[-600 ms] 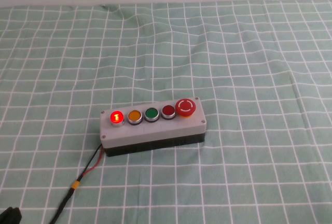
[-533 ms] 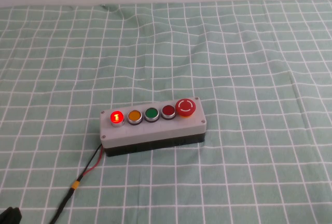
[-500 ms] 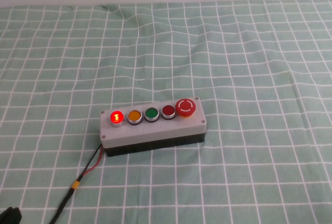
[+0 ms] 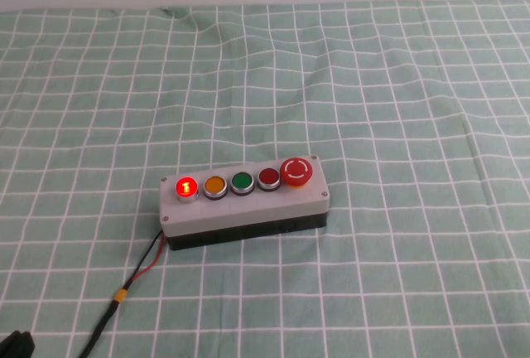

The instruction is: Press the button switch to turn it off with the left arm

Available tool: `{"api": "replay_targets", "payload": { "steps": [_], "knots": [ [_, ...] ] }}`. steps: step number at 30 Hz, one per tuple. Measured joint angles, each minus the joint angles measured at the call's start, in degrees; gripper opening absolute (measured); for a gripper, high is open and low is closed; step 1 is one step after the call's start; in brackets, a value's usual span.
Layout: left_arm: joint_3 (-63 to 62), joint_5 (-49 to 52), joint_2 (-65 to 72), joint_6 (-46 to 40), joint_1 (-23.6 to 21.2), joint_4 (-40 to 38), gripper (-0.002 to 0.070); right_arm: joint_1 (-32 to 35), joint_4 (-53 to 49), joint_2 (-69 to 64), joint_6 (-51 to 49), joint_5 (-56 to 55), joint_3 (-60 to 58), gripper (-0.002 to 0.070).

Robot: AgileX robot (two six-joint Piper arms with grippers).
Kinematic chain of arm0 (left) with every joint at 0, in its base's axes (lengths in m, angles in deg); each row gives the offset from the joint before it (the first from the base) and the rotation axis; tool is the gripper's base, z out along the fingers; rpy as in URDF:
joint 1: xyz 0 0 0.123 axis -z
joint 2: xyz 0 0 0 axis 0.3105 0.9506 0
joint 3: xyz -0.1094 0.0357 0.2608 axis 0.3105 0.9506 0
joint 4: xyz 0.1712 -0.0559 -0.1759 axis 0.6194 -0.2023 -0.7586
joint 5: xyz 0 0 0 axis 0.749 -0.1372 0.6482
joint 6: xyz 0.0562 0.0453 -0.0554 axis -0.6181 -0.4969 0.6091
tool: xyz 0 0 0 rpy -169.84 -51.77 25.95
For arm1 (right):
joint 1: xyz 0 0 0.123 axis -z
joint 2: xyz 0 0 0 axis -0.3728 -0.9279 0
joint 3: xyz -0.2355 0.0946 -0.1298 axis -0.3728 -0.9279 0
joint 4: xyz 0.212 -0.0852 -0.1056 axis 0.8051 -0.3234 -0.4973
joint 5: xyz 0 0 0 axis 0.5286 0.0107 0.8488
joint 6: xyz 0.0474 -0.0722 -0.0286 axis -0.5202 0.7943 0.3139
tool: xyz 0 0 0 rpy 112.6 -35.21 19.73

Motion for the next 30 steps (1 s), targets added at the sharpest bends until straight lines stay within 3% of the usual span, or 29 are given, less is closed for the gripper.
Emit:
{"api": "replay_targets", "payload": {
  "steps": [20,25,30],
  "knots": [
    [0.1,-1.4,0.0,0.0,0.0,0.0,-0.0002,0.0,0.0,0.0,0.0,0.0,0.0,-0.0017],
    [0.2,-7.5,0.0,0.0,0.0,0.0,-0.0002,0.0,0.0,0.0,0.0,0.0,0.0,-0.0017],
    [0.2,-19.9,0.0,0.0,0.0,0.0,-0.0002,0.0,0.0,0.0,0.0,0.0,0.0,-0.0017]
  ]
}}
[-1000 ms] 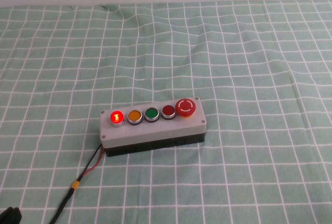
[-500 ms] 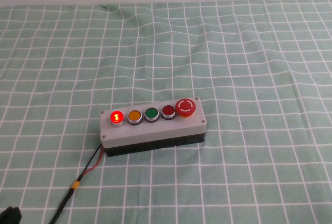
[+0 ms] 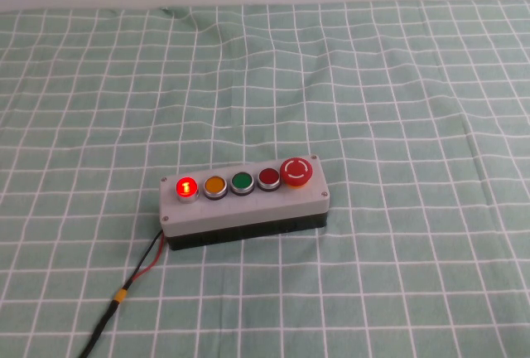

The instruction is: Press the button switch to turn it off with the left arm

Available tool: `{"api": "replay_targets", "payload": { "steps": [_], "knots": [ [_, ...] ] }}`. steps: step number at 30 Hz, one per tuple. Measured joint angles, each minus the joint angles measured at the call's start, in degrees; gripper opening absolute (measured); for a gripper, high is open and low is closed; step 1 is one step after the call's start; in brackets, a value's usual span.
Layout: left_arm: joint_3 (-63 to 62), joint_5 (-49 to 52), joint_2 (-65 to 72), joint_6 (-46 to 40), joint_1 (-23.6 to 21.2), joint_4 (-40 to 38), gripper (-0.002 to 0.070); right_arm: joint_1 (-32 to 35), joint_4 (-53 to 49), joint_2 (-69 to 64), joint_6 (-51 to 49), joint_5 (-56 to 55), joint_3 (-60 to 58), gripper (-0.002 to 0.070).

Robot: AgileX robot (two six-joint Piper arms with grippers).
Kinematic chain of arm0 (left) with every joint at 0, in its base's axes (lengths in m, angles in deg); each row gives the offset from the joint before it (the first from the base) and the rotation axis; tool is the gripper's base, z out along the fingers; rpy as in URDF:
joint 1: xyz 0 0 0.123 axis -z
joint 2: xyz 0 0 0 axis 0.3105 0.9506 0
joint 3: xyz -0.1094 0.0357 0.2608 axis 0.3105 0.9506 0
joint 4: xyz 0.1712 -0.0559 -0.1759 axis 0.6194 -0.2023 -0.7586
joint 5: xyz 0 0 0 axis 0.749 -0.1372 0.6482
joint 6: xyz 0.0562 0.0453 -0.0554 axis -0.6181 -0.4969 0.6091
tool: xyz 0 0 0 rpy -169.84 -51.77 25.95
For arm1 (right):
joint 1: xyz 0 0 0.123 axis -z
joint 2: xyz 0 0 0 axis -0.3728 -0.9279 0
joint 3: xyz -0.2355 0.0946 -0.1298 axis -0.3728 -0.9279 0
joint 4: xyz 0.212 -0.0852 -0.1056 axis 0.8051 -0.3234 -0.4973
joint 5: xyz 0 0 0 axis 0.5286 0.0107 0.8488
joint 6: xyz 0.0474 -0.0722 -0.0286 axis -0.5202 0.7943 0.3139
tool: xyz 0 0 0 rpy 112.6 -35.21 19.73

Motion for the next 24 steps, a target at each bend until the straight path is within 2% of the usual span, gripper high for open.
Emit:
{"api": "replay_targets", "payload": {
  "steps": [5,13,17,20,24],
  "knots": [
    [0.0,-11.6,0.0,0.0,0.0,-0.1,-0.0002,0.0,0.0,0.0,0.0,0.0,0.0,-0.0017],
    [0.0,-13.5,0.0,0.0,0.0,-0.2,-0.0002,0.0,0.0,0.0,0.0,0.0,0.0,-0.0017],
    [0.0,-17.6,0.0,1.1,0.0,-0.2,-0.0002,0.0,0.0,0.0,0.0,0.0,0.0,-0.0017],
    [0.0,-25.6,0.0,3.9,0.0,-0.2,-0.0002,0.0,0.0,0.0,0.0,0.0,0.0,-0.0017],
    [0.0,-41.8,0.0,5.3,0.0,-0.3,-0.0002,0.0,0.0,0.0,0.0,0.0,0.0,-0.0017]
  ]
}}
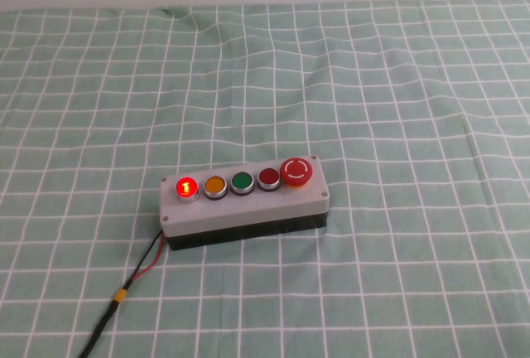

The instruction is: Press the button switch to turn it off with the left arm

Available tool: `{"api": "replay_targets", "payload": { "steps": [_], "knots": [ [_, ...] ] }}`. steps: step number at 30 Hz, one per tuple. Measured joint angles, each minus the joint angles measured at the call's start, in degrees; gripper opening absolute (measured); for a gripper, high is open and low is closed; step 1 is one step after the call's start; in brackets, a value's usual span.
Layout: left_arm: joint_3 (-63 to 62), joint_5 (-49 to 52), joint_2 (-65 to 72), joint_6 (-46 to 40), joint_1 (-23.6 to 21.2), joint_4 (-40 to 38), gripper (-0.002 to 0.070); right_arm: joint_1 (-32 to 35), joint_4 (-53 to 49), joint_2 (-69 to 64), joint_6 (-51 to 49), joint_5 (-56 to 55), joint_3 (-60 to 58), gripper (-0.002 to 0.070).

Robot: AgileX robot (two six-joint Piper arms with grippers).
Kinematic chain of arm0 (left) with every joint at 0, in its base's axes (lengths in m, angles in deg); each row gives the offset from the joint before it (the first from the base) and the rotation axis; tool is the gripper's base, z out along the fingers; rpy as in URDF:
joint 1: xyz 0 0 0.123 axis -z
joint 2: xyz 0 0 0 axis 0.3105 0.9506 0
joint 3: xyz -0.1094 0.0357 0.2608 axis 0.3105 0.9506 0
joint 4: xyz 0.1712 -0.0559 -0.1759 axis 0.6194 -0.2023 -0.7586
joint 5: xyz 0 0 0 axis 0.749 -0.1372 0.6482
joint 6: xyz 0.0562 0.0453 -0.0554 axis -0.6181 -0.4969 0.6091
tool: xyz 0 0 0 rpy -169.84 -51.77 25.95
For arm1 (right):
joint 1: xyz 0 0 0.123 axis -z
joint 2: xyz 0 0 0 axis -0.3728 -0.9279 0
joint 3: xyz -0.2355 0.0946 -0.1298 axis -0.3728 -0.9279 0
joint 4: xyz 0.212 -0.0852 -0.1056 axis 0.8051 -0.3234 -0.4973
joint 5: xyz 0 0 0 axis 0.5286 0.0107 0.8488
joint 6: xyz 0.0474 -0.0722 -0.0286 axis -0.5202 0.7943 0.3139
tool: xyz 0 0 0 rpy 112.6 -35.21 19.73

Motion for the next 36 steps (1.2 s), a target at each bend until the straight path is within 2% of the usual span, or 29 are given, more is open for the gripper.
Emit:
{"api": "replay_targets", "payload": {
  "steps": [3,8,17,28,31,36],
  "knots": [
    [-1.5,-6.0,-0.2,0.2,0.0,-0.4,-0.0002,0.0,0.0,0.0,0.0,0.0,0.0,-0.0017],
    [-11.2,0.9,-0.2,0.3,0.0,-0.4,-0.0002,0.0,0.0,0.0,0.0,0.0,0.0,-0.0017],
    [-32.3,25.3,2.3,0.3,0.0,-0.4,-0.0002,0.0,0.0,0.0,0.0,0.0,0.0,-0.0017],
    [-53.0,67.9,22.6,0.1,0.0,-0.6,-0.0002,0.0,0.0,0.0,0.0,0.0,0.0,-0.0017],
    [-53.8,70.6,27.6,0.0,0.0,-0.6,-0.0002,0.0,0.0,0.0,0.0,0.0,0.0,-0.0017],
    [-53.8,68.3,33.3,0.1,0.0,-4.0,-0.0002,0.0,0.0,0.0,0.0,0.0,0.0,-0.0017]
  ]
}}
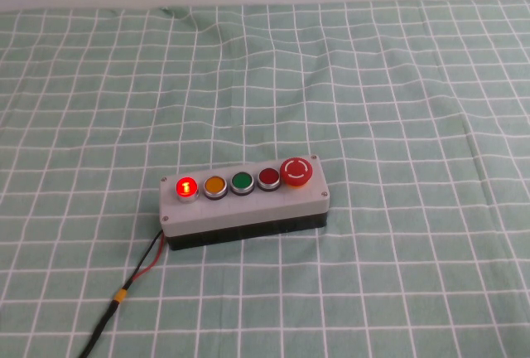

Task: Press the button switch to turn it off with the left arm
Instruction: Press the button to turn off

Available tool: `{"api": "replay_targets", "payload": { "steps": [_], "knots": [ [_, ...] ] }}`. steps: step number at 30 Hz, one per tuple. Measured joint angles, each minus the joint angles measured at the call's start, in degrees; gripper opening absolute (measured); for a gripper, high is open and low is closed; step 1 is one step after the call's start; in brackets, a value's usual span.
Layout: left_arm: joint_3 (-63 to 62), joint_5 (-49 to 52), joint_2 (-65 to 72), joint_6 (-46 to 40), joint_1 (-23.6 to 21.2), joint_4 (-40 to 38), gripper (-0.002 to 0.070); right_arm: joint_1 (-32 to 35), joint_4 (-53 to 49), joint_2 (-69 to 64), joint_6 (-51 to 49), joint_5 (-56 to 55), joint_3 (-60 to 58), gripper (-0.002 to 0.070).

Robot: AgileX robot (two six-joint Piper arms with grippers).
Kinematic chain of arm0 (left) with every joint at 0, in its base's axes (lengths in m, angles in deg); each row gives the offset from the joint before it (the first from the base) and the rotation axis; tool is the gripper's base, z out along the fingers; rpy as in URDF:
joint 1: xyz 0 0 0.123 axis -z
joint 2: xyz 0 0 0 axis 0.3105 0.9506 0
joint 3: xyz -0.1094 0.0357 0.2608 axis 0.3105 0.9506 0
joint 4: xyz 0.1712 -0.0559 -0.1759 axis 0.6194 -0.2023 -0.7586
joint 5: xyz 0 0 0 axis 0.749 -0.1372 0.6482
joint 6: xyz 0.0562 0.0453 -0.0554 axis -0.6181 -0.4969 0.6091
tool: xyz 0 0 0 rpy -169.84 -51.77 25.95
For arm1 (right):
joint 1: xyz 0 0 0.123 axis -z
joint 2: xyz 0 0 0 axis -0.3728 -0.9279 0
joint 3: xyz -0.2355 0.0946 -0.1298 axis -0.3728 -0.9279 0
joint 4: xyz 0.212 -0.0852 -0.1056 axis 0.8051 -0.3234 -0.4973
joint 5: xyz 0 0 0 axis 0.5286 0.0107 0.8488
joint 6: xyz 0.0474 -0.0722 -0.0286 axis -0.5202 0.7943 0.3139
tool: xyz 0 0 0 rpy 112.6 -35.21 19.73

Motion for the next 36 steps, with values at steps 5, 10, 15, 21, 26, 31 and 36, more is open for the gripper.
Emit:
{"api": "replay_targets", "payload": {
  "steps": [5,10,15,21,26,31,36],
  "knots": [
    [0.0,-0.1,5.5,-2.3,0.0,-2.1,-0.0002,0.0,0.0,0.0,0.0,0.0,0.0,-0.0017],
    [-3.0,3.9,10.6,-11.8,0.8,-5.1,-0.0002,0.0,0.0,0.0,0.0,0.0,0.0,-0.0017],
    [-9.0,10.6,17.5,-14.8,1.1,-5.6,-0.0002,0.0,0.0,0.0,0.0,0.0,0.0,-0.0017],
    [-17.4,19.3,26.8,-15.5,1.1,-5.6,-0.0002,0.0,0.0,0.0,0.0,0.0,0.0,-0.0017],
    [-23.6,26.1,34.0,-14.1,1.1,-5.6,-0.0002,0.0,0.0,0.0,0.0,0.0,0.0,-0.0017],
    [-27.9,30.7,40.5,-12.7,2.7,-5.3,-0.0002,0.0,0.0,0.0,0.0,0.0,0.0,-0.0017],
    [-29.2,31.8,46.0,-8.9,6.5,-1.4,-0.0002,0.0,0.0,0.0,0.0,0.0,0.0,-0.0017]
  ]
}}
